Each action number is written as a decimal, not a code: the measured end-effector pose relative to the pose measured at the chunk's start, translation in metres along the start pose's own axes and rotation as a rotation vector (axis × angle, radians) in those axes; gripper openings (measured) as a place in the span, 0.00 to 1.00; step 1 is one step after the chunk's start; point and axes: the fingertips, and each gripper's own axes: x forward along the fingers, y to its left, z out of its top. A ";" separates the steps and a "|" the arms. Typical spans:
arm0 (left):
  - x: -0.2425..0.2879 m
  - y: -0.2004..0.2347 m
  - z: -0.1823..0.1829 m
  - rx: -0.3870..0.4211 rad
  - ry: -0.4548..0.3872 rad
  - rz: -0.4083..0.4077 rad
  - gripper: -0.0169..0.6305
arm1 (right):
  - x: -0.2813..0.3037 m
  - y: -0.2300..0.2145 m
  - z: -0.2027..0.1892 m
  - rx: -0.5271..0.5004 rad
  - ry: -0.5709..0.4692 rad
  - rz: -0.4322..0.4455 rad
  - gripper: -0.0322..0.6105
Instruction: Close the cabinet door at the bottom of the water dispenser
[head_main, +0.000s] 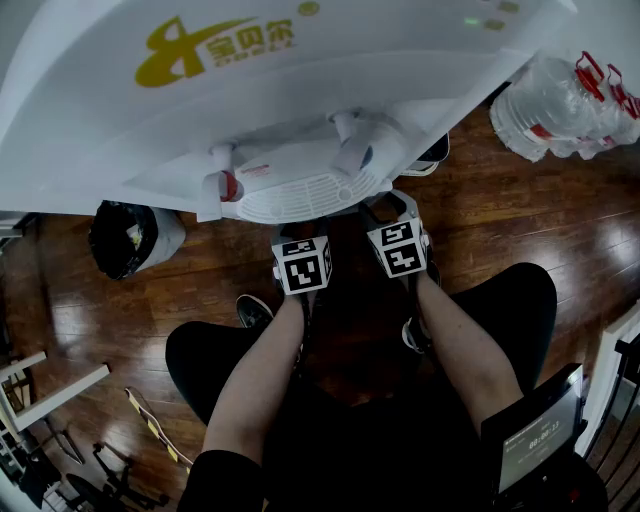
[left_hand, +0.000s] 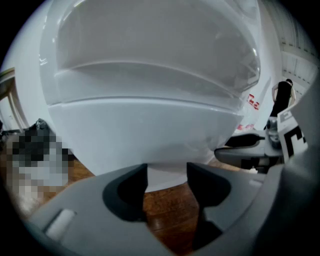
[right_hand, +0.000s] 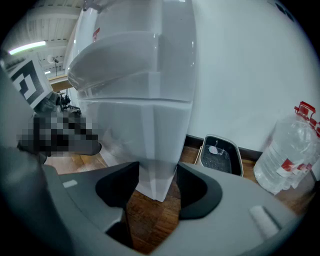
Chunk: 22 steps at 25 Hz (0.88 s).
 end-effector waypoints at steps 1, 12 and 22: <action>0.000 0.000 0.000 0.002 0.000 0.000 0.44 | 0.001 0.000 0.000 0.000 0.000 0.000 0.42; 0.003 0.000 0.003 0.011 -0.003 -0.003 0.43 | 0.005 -0.006 0.008 -0.021 0.005 -0.023 0.42; -0.011 -0.002 0.008 0.082 -0.022 -0.021 0.43 | -0.006 -0.009 -0.002 0.077 -0.014 -0.032 0.34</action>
